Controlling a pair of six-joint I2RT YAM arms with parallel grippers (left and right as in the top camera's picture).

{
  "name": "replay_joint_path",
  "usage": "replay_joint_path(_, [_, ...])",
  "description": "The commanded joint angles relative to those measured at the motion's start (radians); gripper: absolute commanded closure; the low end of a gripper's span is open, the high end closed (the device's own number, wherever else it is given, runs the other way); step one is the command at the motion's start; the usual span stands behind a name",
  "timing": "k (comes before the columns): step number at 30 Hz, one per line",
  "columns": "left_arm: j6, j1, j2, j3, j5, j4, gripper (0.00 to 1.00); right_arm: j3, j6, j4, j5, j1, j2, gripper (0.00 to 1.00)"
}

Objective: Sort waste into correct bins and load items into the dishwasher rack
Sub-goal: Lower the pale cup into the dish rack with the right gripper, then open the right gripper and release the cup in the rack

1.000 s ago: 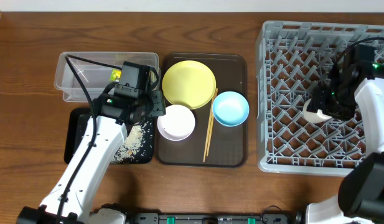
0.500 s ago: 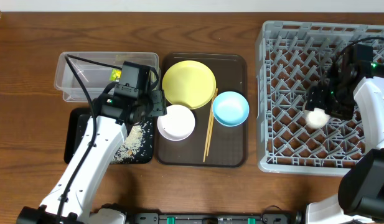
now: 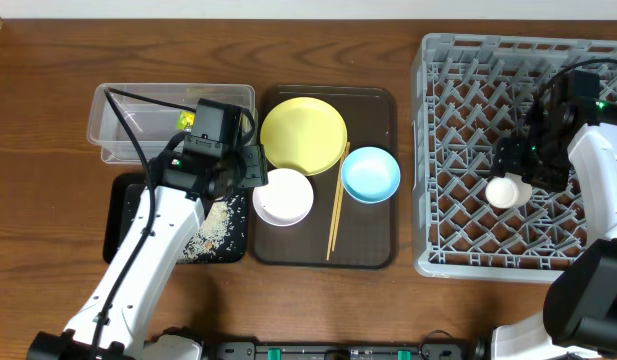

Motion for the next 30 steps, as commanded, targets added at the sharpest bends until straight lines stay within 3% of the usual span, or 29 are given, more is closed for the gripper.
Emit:
replay_joint_path(1, [0.013, 0.002, -0.013, 0.004, -0.013, -0.004, 0.38, 0.004, 0.002, -0.01, -0.032, -0.002, 0.008, 0.38])
replay_joint_path(3, [0.013, 0.002, -0.013, 0.004, -0.013, -0.004, 0.38, 0.004, 0.002, -0.018, -0.05, -0.002, 0.008, 0.56])
replay_joint_path(6, [0.013, 0.002, -0.013, 0.004, -0.013, -0.004, 0.37, 0.004, 0.002, -0.019, -0.051, -0.003, 0.008, 0.98])
replay_joint_path(19, [0.013, 0.002, -0.013, 0.004, -0.013, -0.004, 0.37, 0.004, -0.02, -0.048, -0.047, -0.003, 0.008, 0.99])
replay_joint_path(21, [0.013, 0.002, -0.013, 0.004, -0.013, -0.004, 0.37, 0.004, -0.026, -0.055, -0.074, -0.002, 0.008, 0.99])
replay_joint_path(24, [0.013, 0.002, -0.013, 0.004, -0.013, -0.004, 0.37, 0.004, -0.145, -0.097, -0.208, 0.005, 0.003, 0.99])
replay_joint_path(30, [0.013, 0.002, -0.013, 0.004, -0.013, -0.005, 0.37, 0.004, -0.151, -0.119, -0.215, 0.005, -0.026, 0.99])
